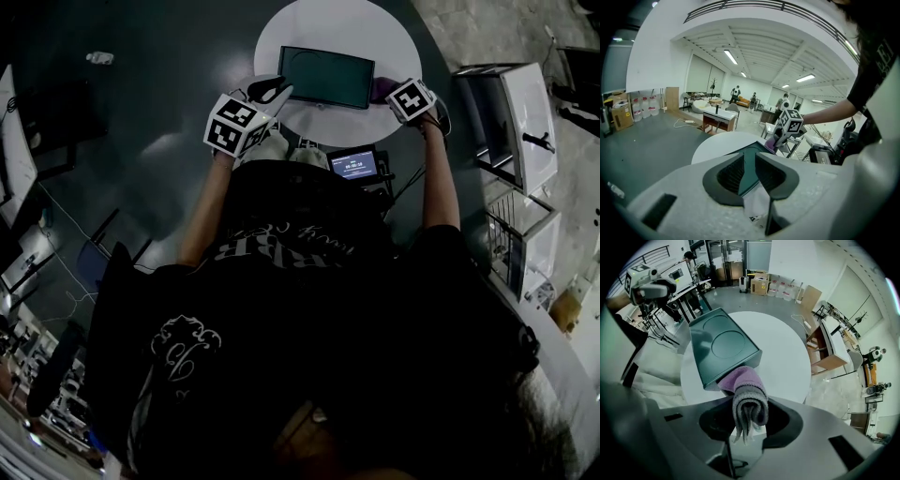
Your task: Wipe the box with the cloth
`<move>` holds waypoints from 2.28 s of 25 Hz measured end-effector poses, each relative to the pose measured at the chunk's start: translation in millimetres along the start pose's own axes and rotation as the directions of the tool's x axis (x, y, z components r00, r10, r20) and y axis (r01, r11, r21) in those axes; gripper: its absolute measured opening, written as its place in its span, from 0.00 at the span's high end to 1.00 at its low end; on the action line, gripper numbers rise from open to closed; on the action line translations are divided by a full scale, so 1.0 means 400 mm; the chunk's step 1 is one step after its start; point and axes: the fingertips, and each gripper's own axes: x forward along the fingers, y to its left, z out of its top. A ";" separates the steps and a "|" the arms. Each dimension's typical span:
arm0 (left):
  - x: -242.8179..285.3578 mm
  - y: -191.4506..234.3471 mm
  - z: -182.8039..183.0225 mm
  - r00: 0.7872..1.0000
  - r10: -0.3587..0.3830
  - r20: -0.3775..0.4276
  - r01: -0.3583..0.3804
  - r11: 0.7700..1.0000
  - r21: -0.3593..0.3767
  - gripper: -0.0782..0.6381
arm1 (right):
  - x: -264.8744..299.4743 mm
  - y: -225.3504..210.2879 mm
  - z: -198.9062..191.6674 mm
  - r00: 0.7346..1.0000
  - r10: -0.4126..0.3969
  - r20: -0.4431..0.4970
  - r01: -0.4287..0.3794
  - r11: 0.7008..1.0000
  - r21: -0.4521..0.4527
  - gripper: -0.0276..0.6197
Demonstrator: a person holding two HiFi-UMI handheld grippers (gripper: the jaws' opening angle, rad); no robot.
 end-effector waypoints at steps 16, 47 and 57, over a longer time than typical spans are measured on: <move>-0.045 0.120 0.014 0.996 0.087 0.021 -0.086 0.995 -0.059 0.79 | 0.005 -0.197 0.104 0.983 -0.109 -0.146 0.097 0.991 -0.088 0.77; -0.209 0.239 -0.098 0.970 0.214 0.111 -0.189 0.961 -0.203 0.79 | 0.104 0.067 0.585 0.985 -0.086 -0.147 0.010 0.892 -0.451 0.77; -0.288 0.238 -0.117 0.943 0.307 0.126 -0.275 0.935 -0.225 0.79 | 0.114 0.159 0.701 0.994 -0.045 -0.103 -0.025 0.808 -0.588 0.77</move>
